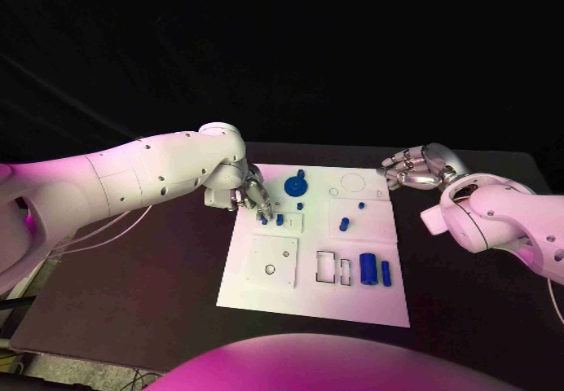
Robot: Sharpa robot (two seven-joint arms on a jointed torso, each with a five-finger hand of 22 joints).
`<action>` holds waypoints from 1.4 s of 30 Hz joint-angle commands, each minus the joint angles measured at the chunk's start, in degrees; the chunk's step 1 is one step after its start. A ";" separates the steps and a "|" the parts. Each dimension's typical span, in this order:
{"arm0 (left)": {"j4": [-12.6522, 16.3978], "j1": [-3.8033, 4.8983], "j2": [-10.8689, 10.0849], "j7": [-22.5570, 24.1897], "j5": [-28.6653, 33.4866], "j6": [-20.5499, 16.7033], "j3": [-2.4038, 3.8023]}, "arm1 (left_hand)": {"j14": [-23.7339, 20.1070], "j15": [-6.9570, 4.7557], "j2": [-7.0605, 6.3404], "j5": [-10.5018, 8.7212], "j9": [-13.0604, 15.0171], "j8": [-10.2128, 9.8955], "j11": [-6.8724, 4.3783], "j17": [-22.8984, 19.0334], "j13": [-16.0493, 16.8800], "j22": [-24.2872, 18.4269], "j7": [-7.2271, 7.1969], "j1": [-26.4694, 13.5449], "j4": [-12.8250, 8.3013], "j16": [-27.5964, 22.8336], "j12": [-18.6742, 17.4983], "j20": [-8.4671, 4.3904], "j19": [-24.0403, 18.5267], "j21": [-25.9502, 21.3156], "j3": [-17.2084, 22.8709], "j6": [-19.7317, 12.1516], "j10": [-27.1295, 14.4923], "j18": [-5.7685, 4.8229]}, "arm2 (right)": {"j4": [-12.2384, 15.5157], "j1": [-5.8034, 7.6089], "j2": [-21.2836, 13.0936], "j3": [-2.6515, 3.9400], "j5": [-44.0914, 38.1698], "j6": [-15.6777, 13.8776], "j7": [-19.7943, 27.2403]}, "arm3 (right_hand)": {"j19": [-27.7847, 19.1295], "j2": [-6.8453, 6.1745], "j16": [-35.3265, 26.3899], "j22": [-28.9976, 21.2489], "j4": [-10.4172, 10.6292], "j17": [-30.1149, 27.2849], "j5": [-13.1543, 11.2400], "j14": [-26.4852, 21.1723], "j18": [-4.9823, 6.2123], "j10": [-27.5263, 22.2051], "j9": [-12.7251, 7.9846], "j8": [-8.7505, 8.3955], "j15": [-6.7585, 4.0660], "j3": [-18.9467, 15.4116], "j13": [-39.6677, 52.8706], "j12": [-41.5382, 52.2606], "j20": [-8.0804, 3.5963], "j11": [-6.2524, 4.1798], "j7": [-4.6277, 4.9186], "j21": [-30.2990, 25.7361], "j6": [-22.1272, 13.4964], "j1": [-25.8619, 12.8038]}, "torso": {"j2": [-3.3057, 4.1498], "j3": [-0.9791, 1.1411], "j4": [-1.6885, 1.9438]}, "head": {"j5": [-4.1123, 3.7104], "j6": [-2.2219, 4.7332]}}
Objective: Assemble the parts on the task board
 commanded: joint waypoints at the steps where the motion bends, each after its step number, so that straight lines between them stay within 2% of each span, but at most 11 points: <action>1: 0.05 -0.67 0.22 -0.18 -0.26 -1.19 -0.36 | 5.96 -0.20 -0.24 -1.30 -0.02 -3.22 0.14 15.09 0.05 10.24 0.29 -0.80 0.97 0.21 0.34 -0.04 0.15 -0.30 -0.46 0.29 0.10 0.11 | 0.01 -0.06 0.01 0.00 -0.46 0.81 0.25 | 0.19 0.36 -0.31 -0.10 -0.25 -0.07 0.35 0.03 0.64 -0.36 -0.09 0.21 0.14 -0.08 -0.08 0.24 0.15 0.14 1.85 -0.39 -0.56 -0.05 | -0.06 -0.02 -0.02 | -0.06 0.00; 8: 0.17 -0.78 -0.05 -0.21 -1.47 -0.76 -0.39 | 5.96 -0.12 -0.73 -3.08 0.23 -3.51 0.25 15.09 0.09 10.23 0.39 -1.63 2.28 0.21 0.41 0.01 0.16 -0.41 -1.66 0.52 0.02 0.12 | -0.08 -0.14 0.05 0.00 -0.46 0.93 0.25 | 0.19 0.36 -0.31 -0.10 -0.25 -0.07 0.35 0.03 0.64 -0.36 -0.09 0.21 0.14 -0.08 -0.08 0.24 0.15 0.14 1.85 -0.39 -0.56 -0.05 | -0.06 0.02 -0.03 | -0.41 0.00; 13: 0.36 -0.85 -0.42 -0.18 -2.17 -0.90 -0.39 | 5.96 -0.14 -0.91 -4.78 0.59 -3.25 0.21 15.09 0.04 10.26 0.35 -1.97 3.22 0.21 0.40 0.02 0.22 -0.42 -2.58 0.75 -0.04 0.12 | -0.19 -0.20 0.03 0.00 -0.46 0.95 0.25 | 0.16 0.36 -0.38 -0.17 -0.26 -0.10 0.35 -0.04 0.62 -0.39 -0.11 0.20 0.16 -0.09 -0.12 0.25 0.16 0.16 1.86 -0.43 -0.59 -0.07 | -0.03 -0.04 -0.02 | -0.24 0.00; 22: 1.10 -0.93 -1.32 0.64 -3.02 -3.84 -0.34 | 5.96 -0.07 -1.09 -7.88 0.88 -3.13 0.31 15.09 0.21 10.33 0.47 -2.07 5.25 0.21 0.64 0.07 0.40 -0.28 -4.98 0.40 -0.06 0.07 | -0.23 -0.29 0.01 0.00 -0.45 0.95 0.28 | 0.15 0.38 -0.44 -0.22 -0.27 -0.13 0.34 -0.07 0.62 -0.41 -0.12 0.21 0.17 -0.10 -0.16 0.27 0.17 0.17 1.87 -0.47 -0.61 -0.09 | 0.03 -0.05 0.05 | -0.27 0.00; 26: 2.09 -0.92 -2.12 1.39 -2.96 -6.03 0.00 | 5.96 -0.03 -0.84 -9.77 1.02 -3.09 0.36 15.09 0.29 10.36 0.55 -1.53 7.88 0.21 0.83 0.10 0.55 -0.22 -8.33 0.06 -0.01 0.05 | -0.27 -0.35 0.02 0.00 -0.41 0.89 0.30 | 0.15 0.38 -0.44 -0.22 -0.27 -0.13 0.34 -0.07 0.62 -0.41 -0.12 0.21 0.17 -0.10 -0.16 0.27 0.17 0.17 1.87 -0.47 -0.61 -0.09 | -0.03 -0.05 0.04 | -0.28 0.00; 29: 2.64 -0.89 -2.60 1.64 -2.50 -7.05 0.20 | 5.96 -0.01 -0.61 -9.86 1.05 -3.06 0.38 15.09 0.33 10.37 0.57 -0.99 9.41 0.21 0.92 0.12 0.59 -0.22 -10.28 -0.02 0.01 0.05 | -0.28 -0.38 -0.01 0.00 -0.36 0.87 0.31 | 0.15 0.38 -0.46 -0.25 -0.26 -0.14 0.34 -0.08 0.62 -0.41 -0.13 0.21 0.18 -0.11 -0.17 0.28 0.17 0.17 1.87 -0.48 -0.62 -0.12 | -0.04 -0.03 0.06 | -0.35 0.00; 30: 2.82 -0.87 -2.77 1.71 -2.26 -7.41 0.27 | 5.96 0.00 -0.50 -9.54 1.08 -3.04 0.38 15.09 0.32 10.36 0.59 -0.60 10.36 0.21 0.94 0.13 0.61 -0.25 -11.52 -0.07 0.00 0.05 | -0.27 -0.39 -0.04 0.00 -0.33 0.87 0.30 | 0.15 0.38 -0.46 -0.25 -0.26 -0.14 0.34 -0.08 0.62 -0.41 -0.13 0.21 0.18 -0.11 -0.17 0.28 0.17 0.17 1.87 -0.48 -0.62 -0.12 | -0.05 -0.04 0.08 | -0.36 0.00; 32: 3.21 -0.82 -3.18 1.80 -1.50 -8.25 0.46 | 5.96 0.00 -0.37 -5.18 1.23 -2.88 0.44 15.09 0.39 10.40 0.62 -0.45 12.18 0.21 1.07 0.10 0.70 -0.16 -14.17 -0.09 0.05 0.02 | -0.28 -0.40 -0.11 0.00 -0.30 0.85 0.29 | 0.15 0.38 -0.46 -0.25 -0.26 -0.14 0.34 -0.08 0.62 -0.41 -0.13 0.21 0.18 -0.11 -0.17 0.28 0.17 0.17 1.87 -0.48 -0.62 -0.12 | -0.03 -0.02 0.11 | -0.29 0.00; 34: 3.59 -0.78 -3.57 1.81 -0.97 -8.97 0.67 | 5.96 -0.08 -0.66 3.39 1.46 -2.70 0.33 15.09 0.44 10.42 0.58 -0.97 12.28 0.21 1.15 -0.03 0.75 -0.12 -16.20 -0.09 0.09 0.01 | -0.29 -0.41 -0.15 0.00 -0.28 0.83 0.28 | 0.14 0.38 -0.49 -0.29 -0.23 -0.15 0.33 -0.09 0.62 -0.41 -0.13 0.21 0.19 -0.14 -0.20 0.30 0.18 0.18 1.88 -0.50 -0.62 -0.19 | -0.03 0.00 0.05 | -0.21 0.00; 38: 4.28 -0.71 -4.24 1.84 -0.55 -9.93 1.06 | 5.96 -0.10 -0.52 3.88 1.48 -2.70 0.33 15.09 0.44 10.43 0.55 -0.96 12.28 0.21 1.15 -0.03 0.76 -0.11 -16.43 -0.09 0.09 0.00 | -0.33 -0.44 -0.17 0.00 -0.25 0.85 0.28 | 0.14 0.38 -0.49 -0.29 -0.23 -0.15 0.33 -0.09 0.62 -0.41 -0.13 0.21 0.19 -0.14 -0.20 0.30 0.18 0.18 1.88 -0.50 -0.62 -0.19 | -0.07 0.01 -0.02 | -0.14 0.00; 42: 5.22 -0.66 -4.90 2.54 -0.52 -11.58 1.33 | 5.96 -0.25 0.29 5.34 1.85 -2.04 0.12 15.09 0.44 10.44 0.27 0.06 12.14 0.21 1.16 -0.13 0.80 -0.07 -16.83 0.38 0.10 0.00 | -0.35 -0.45 -0.22 0.00 -0.19 0.87 0.29 | 0.14 0.40 -0.52 -0.34 -0.21 -0.16 0.34 -0.10 0.62 -0.42 -0.14 0.22 0.19 -0.16 -0.22 0.31 0.18 0.19 1.89 -0.52 -0.63 -0.24 | -0.05 0.05 0.00 | -0.22 0.00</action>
